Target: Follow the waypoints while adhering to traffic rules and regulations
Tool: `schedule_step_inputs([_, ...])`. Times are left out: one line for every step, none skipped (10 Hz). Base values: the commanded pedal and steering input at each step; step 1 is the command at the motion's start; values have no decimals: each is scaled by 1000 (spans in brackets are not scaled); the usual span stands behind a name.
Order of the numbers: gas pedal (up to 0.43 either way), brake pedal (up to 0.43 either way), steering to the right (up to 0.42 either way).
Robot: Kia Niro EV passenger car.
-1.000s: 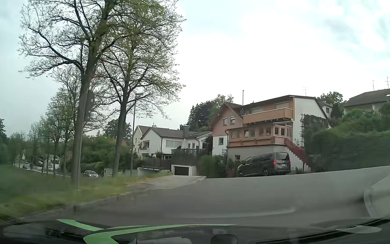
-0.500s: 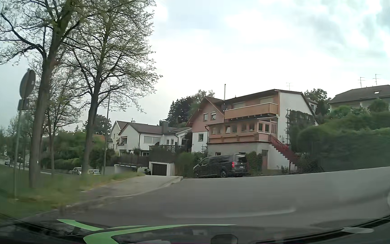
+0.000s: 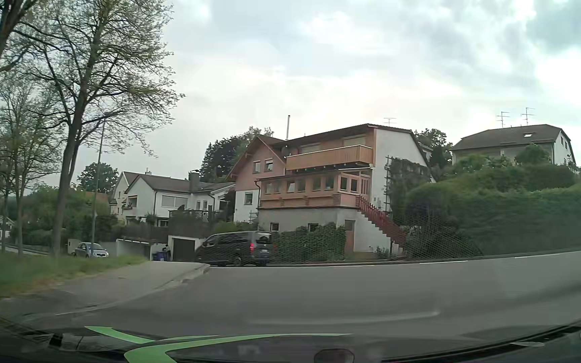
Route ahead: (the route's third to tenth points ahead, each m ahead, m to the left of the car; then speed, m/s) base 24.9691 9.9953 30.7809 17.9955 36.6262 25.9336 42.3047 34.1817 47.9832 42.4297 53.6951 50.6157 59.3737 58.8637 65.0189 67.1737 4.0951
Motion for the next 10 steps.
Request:
schedule_step_inputs([79,0,322])
schedule_step_inputs([79,0,334])
schedule_step_inputs([39,0,347])
schedule_step_inputs([20,0,358])
schedule_step_inputs([20,0,364])
schedule_step_inputs([20,0,363])
schedule_step_inputs([8,0,359])
schedule_step_inputs([0,0,352])
schedule_step_inputs([0,0,344])
schedule_step_inputs([0,0,339])
